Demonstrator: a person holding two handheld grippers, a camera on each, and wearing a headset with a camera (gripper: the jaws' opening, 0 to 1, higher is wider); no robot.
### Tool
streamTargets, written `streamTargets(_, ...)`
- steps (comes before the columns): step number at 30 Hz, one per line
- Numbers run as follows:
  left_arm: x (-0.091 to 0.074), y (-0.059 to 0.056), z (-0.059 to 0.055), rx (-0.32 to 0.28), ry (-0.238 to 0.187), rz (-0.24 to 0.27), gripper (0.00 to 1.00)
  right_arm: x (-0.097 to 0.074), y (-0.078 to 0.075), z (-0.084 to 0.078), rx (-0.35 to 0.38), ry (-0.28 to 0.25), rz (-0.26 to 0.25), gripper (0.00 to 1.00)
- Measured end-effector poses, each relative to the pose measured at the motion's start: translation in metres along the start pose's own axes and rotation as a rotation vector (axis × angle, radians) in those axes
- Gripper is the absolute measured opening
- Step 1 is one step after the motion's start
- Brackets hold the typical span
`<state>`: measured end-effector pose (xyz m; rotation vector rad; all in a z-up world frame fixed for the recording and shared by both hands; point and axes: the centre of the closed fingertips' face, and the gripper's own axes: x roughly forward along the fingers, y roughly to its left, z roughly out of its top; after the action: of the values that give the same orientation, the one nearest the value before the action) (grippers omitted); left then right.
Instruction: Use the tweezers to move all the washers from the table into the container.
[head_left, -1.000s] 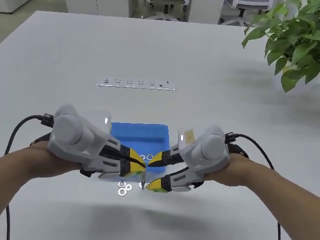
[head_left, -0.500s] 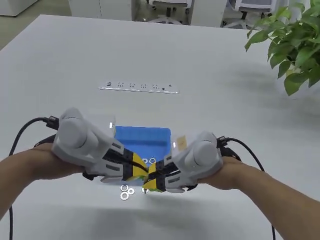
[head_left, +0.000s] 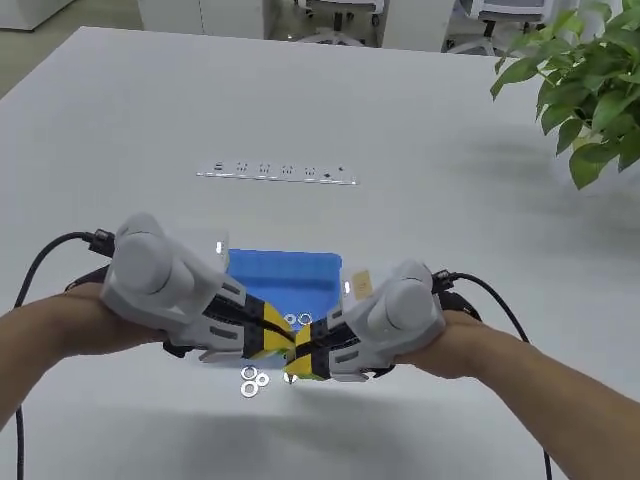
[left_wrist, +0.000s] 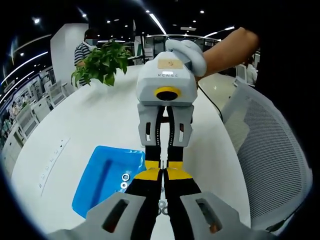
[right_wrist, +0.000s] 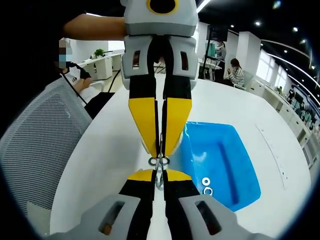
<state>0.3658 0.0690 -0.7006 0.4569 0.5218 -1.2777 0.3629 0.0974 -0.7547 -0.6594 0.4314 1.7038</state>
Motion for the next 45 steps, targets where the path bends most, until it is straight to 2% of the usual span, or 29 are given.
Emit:
streamTargets(7,-0.002,0.001,0.003,-0.019,-0.015,0.007,0.08,-0.003,0.001,0.004,0.009,-0.010,0.001,0.07)
streamTargets(11,-0.005,0.006,0.004,-0.034,-0.030,0.022,0.14,-0.005,0.002,0.007,-0.001,-0.008,0.001,0.07)
streamTargets(17,-0.011,0.006,0.004,-0.075,-0.052,0.022,0.23,-0.010,0.002,0.010,-0.013,-0.006,-0.005,0.07)
streamTargets(27,-0.022,0.001,0.002,-0.160,-0.098,0.034,0.46,-0.018,0.000,0.022,-0.003,-0.022,-0.013,0.08)
streamTargets(31,-0.028,0.001,0.000,-0.176,-0.115,0.058,0.53,-0.021,0.001,0.023,-0.015,-0.012,-0.010,0.08)
streamTargets(35,-0.034,0.004,0.000,-0.206,-0.139,0.089,0.65,-0.025,-0.001,0.027,-0.014,-0.014,-0.009,0.08)
streamTargets(45,-0.045,0.008,-0.002,-0.236,-0.166,0.139,0.81,-0.036,-0.014,0.042,-0.024,-0.027,-0.025,0.08)
